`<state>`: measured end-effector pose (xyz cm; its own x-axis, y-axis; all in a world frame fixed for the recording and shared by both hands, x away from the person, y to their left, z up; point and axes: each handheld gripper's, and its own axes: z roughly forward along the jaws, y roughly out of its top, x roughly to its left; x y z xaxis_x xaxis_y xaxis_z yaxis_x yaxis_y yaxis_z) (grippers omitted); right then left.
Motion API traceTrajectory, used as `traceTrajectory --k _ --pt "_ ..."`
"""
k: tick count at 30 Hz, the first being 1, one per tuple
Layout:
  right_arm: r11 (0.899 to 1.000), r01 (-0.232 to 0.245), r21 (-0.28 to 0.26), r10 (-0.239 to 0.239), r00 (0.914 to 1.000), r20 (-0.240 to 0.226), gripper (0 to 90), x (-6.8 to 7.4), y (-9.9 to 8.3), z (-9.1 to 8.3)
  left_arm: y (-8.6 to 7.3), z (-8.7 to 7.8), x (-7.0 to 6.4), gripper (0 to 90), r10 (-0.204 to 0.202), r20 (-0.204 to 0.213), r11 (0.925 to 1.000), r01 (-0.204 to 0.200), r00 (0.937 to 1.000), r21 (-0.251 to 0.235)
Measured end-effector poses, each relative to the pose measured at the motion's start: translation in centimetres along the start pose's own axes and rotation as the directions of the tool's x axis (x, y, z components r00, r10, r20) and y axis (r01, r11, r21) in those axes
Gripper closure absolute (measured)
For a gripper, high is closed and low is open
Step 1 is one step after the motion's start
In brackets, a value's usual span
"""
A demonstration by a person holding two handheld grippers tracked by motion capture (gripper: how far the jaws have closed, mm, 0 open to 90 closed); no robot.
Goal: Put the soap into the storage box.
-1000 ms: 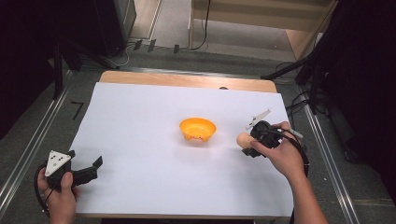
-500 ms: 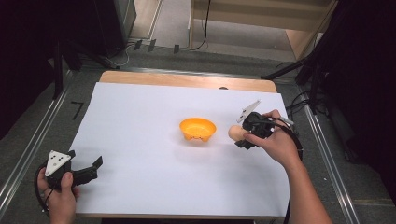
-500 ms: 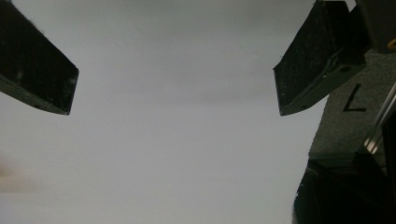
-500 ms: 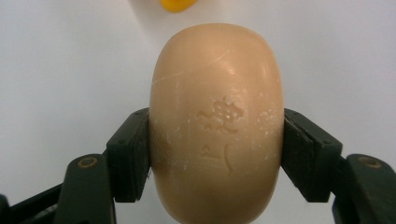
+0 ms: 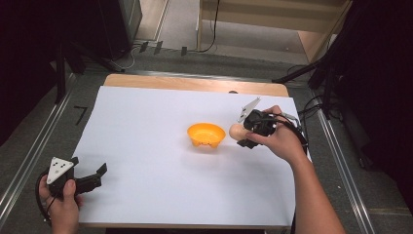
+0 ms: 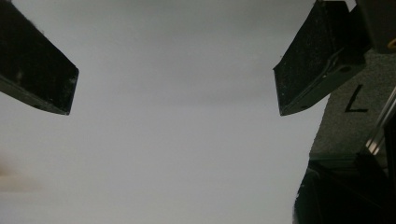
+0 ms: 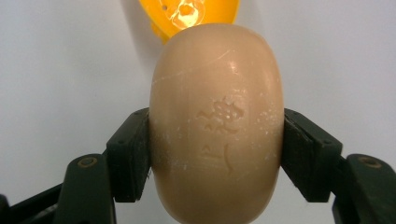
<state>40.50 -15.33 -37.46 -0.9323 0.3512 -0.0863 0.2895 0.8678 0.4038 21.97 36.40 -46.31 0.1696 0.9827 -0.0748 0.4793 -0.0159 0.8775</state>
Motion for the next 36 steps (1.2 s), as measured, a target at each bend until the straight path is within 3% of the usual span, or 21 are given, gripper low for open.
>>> traceTrajectory --k 10,36 --pt "0.998 0.07 -0.009 -0.07 0.9976 -0.002 33.1 -0.4 1.9 1.0 0.0 0.0 0.0 0.1 -0.004 -0.002 1.0 0.004 1.0 0.0" --pt "0.986 0.164 -0.003 -0.164 0.9865 -0.01 33.0 -0.1 6.0 2.1 0.0 0.0 0.0 0.1 -0.002 0.001 1.0 0.002 1.0 -0.002"
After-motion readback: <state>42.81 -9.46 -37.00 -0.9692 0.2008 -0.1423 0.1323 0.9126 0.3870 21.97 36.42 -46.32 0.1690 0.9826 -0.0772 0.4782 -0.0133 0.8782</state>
